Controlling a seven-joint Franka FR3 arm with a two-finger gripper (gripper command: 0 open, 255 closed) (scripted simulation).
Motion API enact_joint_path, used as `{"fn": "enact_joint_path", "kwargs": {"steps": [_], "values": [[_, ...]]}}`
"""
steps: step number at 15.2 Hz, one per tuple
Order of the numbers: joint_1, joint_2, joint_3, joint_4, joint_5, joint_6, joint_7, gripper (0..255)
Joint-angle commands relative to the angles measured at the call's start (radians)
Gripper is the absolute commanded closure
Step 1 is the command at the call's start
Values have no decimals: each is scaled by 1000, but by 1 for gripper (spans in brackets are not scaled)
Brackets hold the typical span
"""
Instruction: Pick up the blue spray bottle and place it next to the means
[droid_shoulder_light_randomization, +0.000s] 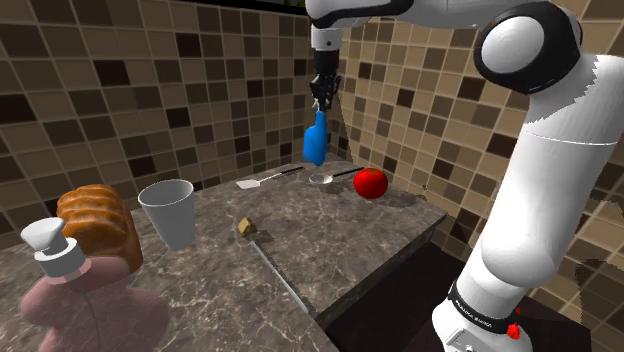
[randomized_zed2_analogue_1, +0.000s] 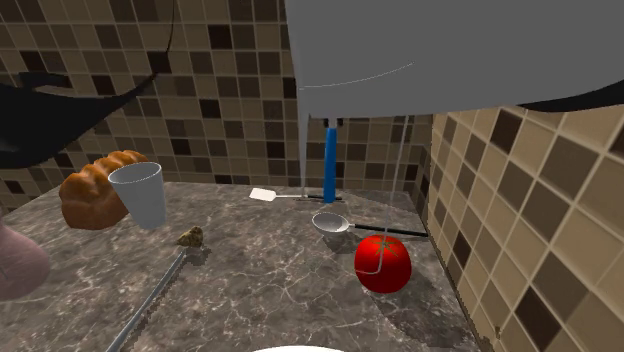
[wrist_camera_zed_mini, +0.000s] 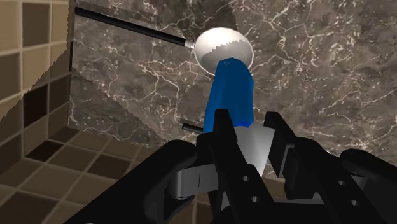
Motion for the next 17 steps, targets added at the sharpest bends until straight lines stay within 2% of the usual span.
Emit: {"fn": "enact_joint_path", "kwargs": {"steps": [1, 9, 17], "values": [[26, -37, 20, -46, -6, 7, 47, 255], [118, -145, 112, -174, -8, 15, 233, 255], [206, -187, 215, -220, 7, 8, 422, 255]]}}
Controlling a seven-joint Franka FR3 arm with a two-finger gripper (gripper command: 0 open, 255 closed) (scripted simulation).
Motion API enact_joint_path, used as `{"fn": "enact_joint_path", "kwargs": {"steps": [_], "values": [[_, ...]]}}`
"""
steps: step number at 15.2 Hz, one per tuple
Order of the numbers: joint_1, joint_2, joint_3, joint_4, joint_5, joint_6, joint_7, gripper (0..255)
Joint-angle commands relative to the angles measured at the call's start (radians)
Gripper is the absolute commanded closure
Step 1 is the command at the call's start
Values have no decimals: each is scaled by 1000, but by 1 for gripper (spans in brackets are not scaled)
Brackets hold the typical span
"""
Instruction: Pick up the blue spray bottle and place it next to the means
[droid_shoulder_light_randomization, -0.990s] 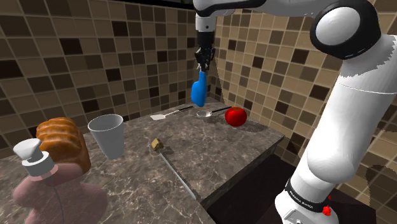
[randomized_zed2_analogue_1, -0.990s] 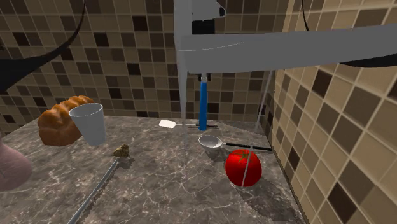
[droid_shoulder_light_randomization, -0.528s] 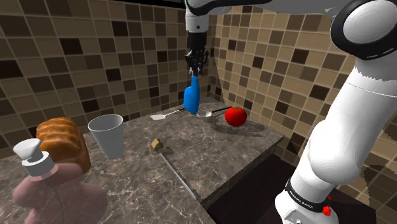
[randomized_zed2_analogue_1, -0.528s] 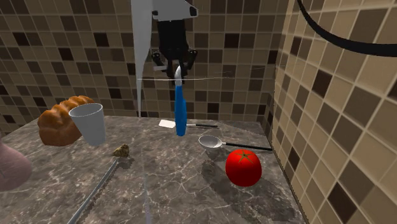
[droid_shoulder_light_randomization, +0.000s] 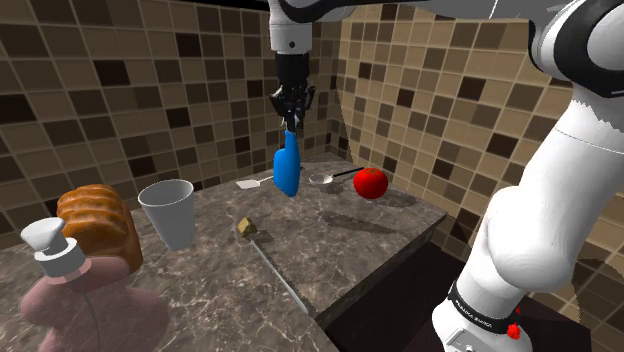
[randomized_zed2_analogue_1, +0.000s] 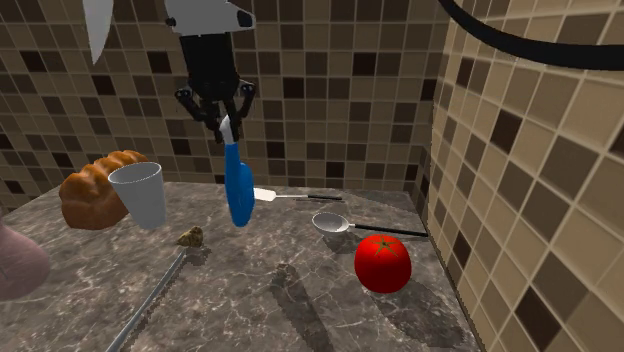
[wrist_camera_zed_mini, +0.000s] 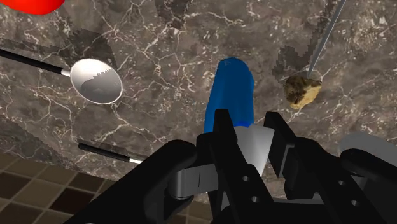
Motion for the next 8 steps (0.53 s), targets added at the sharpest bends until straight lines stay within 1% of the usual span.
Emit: {"fn": "enact_joint_path", "kwargs": {"steps": [1, 8], "values": [[24, 10, 29, 18, 4, -11, 53, 255], [101, 34, 123, 49, 16, -25, 223, 255]]}}
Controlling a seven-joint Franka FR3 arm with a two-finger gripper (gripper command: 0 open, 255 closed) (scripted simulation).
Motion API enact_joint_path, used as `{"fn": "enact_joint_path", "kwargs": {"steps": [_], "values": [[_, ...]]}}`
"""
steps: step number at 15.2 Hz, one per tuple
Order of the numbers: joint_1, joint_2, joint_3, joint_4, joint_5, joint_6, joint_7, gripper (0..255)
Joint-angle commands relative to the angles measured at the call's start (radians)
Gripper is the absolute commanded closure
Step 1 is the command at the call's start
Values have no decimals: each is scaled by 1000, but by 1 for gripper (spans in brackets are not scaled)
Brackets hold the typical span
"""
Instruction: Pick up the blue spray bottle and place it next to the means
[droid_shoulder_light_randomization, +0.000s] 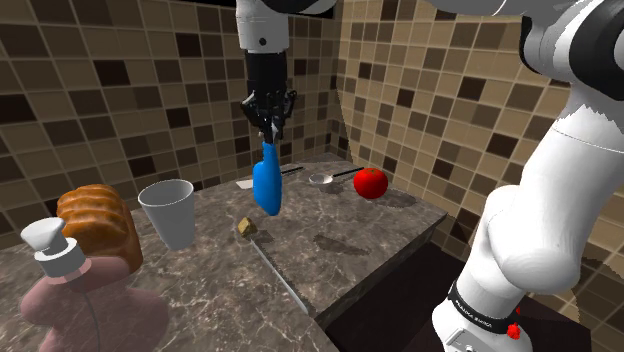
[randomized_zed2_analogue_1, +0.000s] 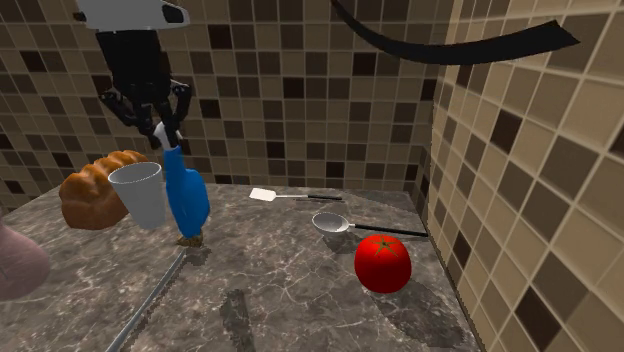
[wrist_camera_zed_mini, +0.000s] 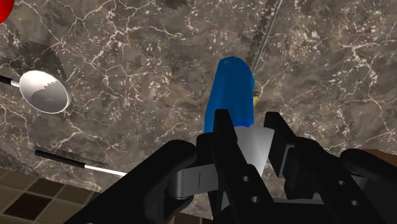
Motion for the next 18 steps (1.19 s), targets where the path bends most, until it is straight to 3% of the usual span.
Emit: {"fn": "enact_joint_path", "kwargs": {"steps": [1, 10, 18], "values": [[25, 26, 31, 25, 0, -1, 57, 255], [135, 147, 146, 168, -18, -37, 282, 255], [270, 339, 227, 409, -84, -106, 482, 255]]}}
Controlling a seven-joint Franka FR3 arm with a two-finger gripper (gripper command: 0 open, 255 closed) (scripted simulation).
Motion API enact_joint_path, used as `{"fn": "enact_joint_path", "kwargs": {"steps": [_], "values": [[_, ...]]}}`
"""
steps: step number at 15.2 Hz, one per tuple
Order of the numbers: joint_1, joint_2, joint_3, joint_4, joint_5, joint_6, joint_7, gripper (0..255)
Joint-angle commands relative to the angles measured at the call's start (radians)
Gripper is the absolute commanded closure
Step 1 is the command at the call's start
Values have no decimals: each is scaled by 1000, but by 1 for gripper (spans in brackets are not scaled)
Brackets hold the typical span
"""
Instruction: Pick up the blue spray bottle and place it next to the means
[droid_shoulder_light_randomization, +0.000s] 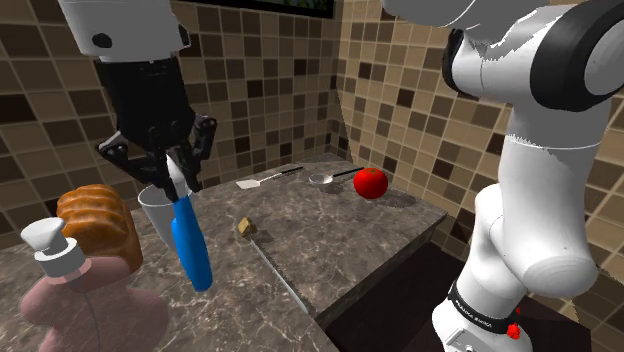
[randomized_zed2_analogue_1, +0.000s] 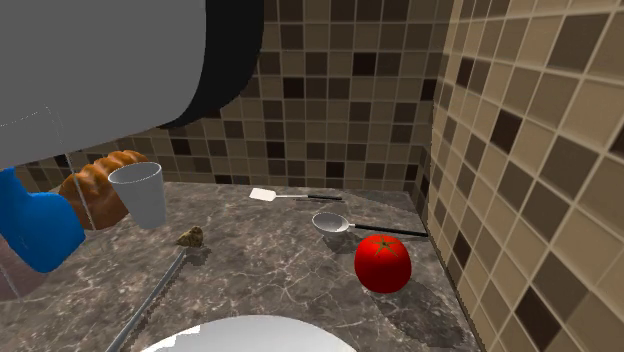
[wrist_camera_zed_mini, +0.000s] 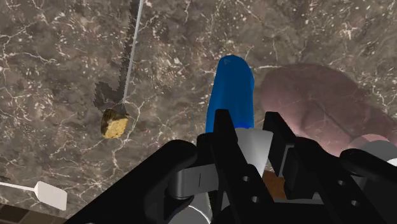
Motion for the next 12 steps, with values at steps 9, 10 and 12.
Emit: {"fn": "enact_joint_path", "kwargs": {"steps": [9, 10, 12], "values": [[83, 112, 29, 78, -43, 22, 104, 255], [80, 107, 28, 57, -41, 38, 104, 255], [75, 99, 28, 19, -38, 69, 104, 255]]}}
